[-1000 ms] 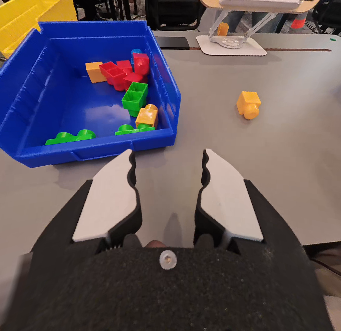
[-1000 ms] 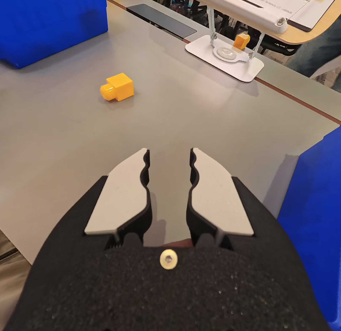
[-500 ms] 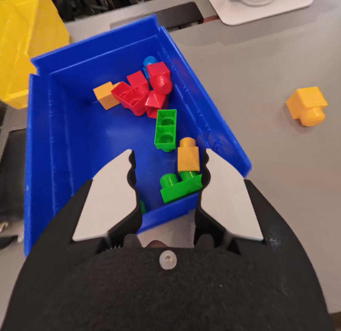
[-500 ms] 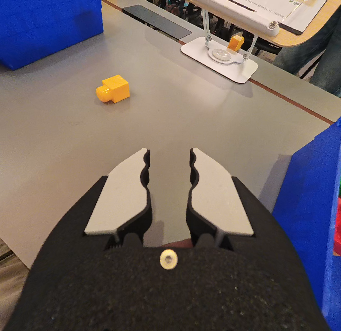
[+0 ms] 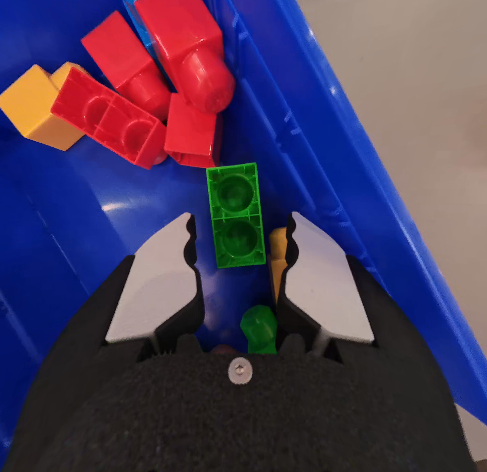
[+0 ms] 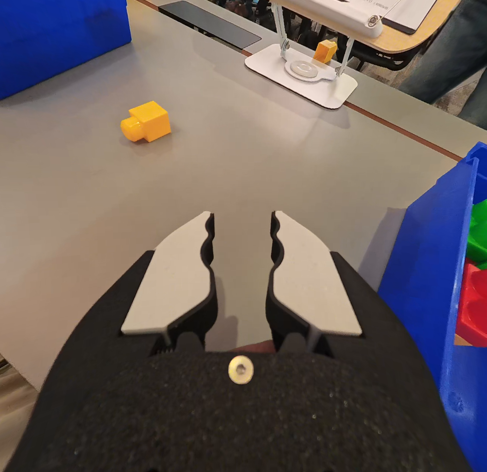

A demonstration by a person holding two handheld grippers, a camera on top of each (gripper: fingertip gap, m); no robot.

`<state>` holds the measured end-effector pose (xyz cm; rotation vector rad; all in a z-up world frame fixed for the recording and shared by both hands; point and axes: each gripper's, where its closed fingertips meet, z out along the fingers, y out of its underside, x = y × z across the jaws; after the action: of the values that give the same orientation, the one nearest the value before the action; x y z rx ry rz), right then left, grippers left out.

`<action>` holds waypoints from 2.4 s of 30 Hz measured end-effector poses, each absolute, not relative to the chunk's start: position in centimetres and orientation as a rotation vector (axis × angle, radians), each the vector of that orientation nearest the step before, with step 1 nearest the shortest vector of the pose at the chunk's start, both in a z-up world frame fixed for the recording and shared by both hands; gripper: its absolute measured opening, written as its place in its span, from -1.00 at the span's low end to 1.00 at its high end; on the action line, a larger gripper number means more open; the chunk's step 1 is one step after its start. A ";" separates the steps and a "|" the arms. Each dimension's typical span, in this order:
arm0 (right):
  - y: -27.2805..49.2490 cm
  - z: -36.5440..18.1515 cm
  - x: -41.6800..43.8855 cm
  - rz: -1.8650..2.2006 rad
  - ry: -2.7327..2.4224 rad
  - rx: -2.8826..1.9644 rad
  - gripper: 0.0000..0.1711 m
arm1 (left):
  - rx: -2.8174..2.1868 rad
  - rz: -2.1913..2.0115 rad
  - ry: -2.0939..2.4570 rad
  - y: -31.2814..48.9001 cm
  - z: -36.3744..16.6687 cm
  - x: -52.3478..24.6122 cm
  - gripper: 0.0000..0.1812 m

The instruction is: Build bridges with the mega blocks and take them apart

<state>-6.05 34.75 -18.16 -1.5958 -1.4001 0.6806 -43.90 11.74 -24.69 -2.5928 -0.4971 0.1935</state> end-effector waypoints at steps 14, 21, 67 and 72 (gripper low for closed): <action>35.3 -18.4 -5.6 0.679 -1.392 -1.608 -0.53 | -2.642 0.033 -0.572 12.2 -25.8 -44.4 -0.59; 35.5 -18.2 -5.2 0.674 -1.383 -1.609 -0.54 | -2.667 0.111 -0.562 11.6 -25.7 -45.1 -0.59; 34.8 -18.2 -5.1 0.737 -1.368 -1.574 -0.53 | -2.231 0.036 -0.059 23.3 -18.7 -19.7 -0.60; 34.9 -18.0 -4.8 0.763 -1.358 -1.576 -0.53 | -2.354 0.016 -0.032 29.9 -19.7 -20.9 -0.60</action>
<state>-4.81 34.86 -17.96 -1.5759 -1.3577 0.7634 -20.86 29.91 -19.70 -2.3537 -0.0319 0.0162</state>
